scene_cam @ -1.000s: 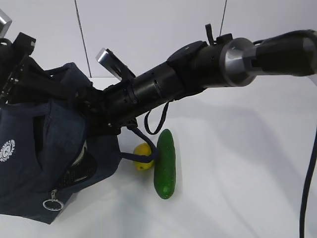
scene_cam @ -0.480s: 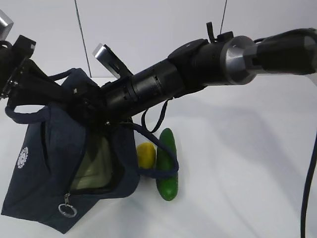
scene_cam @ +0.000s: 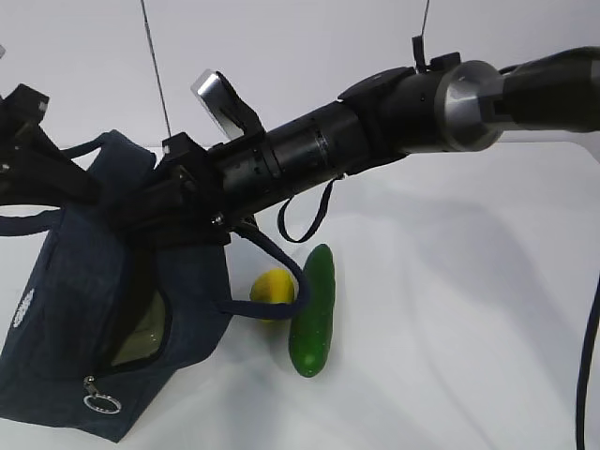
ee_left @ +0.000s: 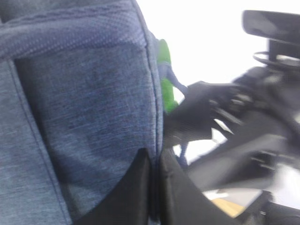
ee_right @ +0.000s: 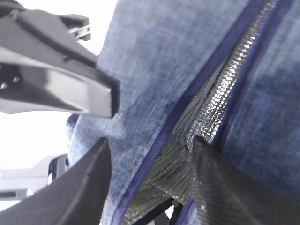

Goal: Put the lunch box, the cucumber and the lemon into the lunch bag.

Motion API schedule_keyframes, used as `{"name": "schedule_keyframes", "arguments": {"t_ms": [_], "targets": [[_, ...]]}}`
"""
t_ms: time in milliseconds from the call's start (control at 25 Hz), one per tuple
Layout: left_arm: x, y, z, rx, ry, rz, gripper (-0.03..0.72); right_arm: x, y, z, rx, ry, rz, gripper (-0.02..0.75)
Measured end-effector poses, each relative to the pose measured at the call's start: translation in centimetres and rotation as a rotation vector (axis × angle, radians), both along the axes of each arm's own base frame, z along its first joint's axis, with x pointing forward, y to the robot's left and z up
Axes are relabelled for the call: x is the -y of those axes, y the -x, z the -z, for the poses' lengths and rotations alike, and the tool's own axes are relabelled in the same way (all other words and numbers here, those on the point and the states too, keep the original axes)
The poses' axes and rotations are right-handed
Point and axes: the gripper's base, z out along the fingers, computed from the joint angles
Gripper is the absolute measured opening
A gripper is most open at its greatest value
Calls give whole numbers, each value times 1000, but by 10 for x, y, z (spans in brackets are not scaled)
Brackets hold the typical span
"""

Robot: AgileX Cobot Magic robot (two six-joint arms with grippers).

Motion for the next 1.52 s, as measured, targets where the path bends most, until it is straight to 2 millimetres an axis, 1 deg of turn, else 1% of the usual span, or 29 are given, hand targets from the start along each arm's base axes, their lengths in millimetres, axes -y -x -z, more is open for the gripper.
{"name": "schedule_keyframes", "arguments": {"t_ms": [480,600,720,880,1200,1520], "targets": [[-1,1,1,14,-20,29,1,-1,0,-3,24,-34,-11,398],[-1,2,-3,43,-31,29,1,-1,-1,-3,31,-19,4,398],[-2,5,-9,72,-41,21,1,2,-2,-9,72,17,30,398],[-2,5,-10,81,-47,24,1,6,-1,-24,137,64,44,398],[-6,5,-9,92,-75,29,1,22,0,-45,232,273,134,398],[-12,7,-14,134,-90,33,1,42,2,-56,257,498,208,398]]}}
